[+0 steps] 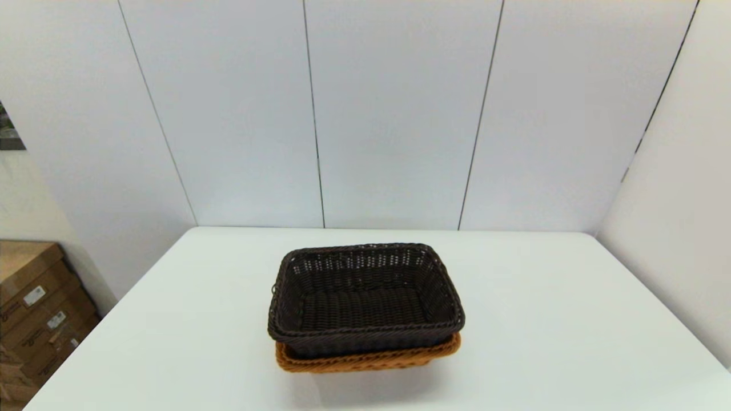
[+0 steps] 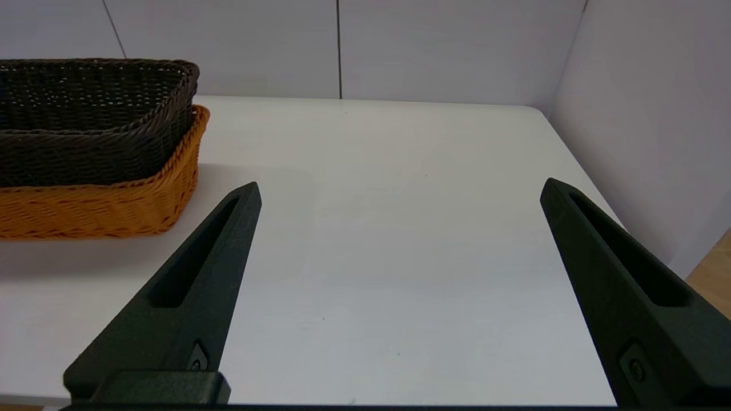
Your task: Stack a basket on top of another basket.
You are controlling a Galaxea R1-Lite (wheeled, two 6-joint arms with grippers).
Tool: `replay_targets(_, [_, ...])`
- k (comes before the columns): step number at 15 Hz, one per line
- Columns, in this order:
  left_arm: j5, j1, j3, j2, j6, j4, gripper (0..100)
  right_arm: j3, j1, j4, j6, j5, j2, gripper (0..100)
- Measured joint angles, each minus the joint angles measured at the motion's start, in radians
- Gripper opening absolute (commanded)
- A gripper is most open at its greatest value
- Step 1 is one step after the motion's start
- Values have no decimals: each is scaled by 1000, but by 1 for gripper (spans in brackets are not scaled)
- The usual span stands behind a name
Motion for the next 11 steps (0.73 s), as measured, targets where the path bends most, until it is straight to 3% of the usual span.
replay_targets(11, [0,0,0,0,0,0,100,0,0,0,0,0,1,100])
